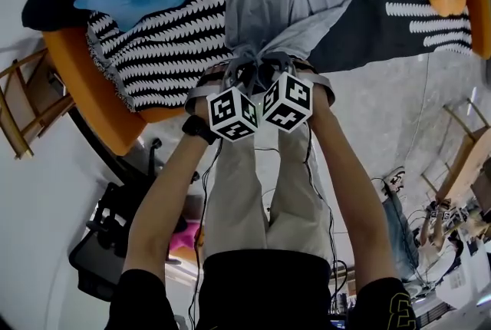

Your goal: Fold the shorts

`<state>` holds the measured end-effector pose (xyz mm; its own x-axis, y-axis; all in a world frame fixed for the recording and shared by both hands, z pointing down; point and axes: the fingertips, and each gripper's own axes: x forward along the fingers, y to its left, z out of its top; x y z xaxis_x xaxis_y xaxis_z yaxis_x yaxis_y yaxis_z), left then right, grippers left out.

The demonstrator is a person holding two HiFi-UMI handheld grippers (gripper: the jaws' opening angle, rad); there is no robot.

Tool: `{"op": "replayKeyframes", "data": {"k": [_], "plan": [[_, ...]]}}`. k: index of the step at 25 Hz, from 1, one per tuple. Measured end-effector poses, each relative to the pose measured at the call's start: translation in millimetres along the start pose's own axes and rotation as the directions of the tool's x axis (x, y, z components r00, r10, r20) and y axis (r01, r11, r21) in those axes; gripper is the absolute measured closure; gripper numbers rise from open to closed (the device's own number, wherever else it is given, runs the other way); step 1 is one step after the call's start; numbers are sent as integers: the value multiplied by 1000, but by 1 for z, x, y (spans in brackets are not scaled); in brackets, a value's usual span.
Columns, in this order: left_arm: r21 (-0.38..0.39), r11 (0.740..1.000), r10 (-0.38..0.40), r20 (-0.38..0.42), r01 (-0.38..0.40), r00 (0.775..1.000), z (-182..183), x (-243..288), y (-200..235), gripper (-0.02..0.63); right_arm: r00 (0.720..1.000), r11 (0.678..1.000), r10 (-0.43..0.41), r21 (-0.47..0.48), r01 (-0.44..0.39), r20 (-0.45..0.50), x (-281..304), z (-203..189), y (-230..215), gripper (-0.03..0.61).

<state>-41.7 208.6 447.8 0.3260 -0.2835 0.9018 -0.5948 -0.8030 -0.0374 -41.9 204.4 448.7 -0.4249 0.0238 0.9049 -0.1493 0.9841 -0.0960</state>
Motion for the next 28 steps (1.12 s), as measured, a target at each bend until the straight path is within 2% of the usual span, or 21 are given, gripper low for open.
{"op": "replayKeyframes", "data": {"k": [2, 5, 8, 11, 14, 19, 22, 26, 28], "plan": [[10, 1000, 1, 1, -1, 1000, -10, -1, -4, 575, 999, 999, 31, -10, -32, -15, 7, 1, 10, 545], [38, 999, -2, 17, 2, 1000, -4, 1, -4, 551, 997, 997, 69, -31, -69, -22, 4, -3, 8, 544], [136, 991, -13, 56, 5, 998, 2, 1, -7, 520, 993, 992, 115, -41, -115, -13, 1, -8, 9, 545], [235, 971, -62, 72, 43, 996, -6, 2, -18, 485, 987, 985, 157, -70, -158, -12, 7, -10, 22, 545], [326, 940, -125, 59, 99, 990, -5, 4, -21, 479, 985, 979, 175, -101, -175, -6, 7, -9, 23, 545], [409, 902, -159, 20, 137, 987, 9, 10, -9, 497, 988, 976, 156, -155, -155, -8, 2, -4, 3, 546], [433, 893, -143, 12, 124, 990, 14, 9, -11, 540, 990, 971, 136, -192, -141, -38, -3, -6, -1, 545], [412, 900, -158, 5, 142, 987, 6, 3, -23, 571, 991, 957, 120, -259, -133, -64, -5, -9, 13, 533], [378, 912, -170, 3, 156, 985, 6, 4, -26, 574, 992, 959, 116, -254, -126, -57, -6, -12, 12, 503]]}}
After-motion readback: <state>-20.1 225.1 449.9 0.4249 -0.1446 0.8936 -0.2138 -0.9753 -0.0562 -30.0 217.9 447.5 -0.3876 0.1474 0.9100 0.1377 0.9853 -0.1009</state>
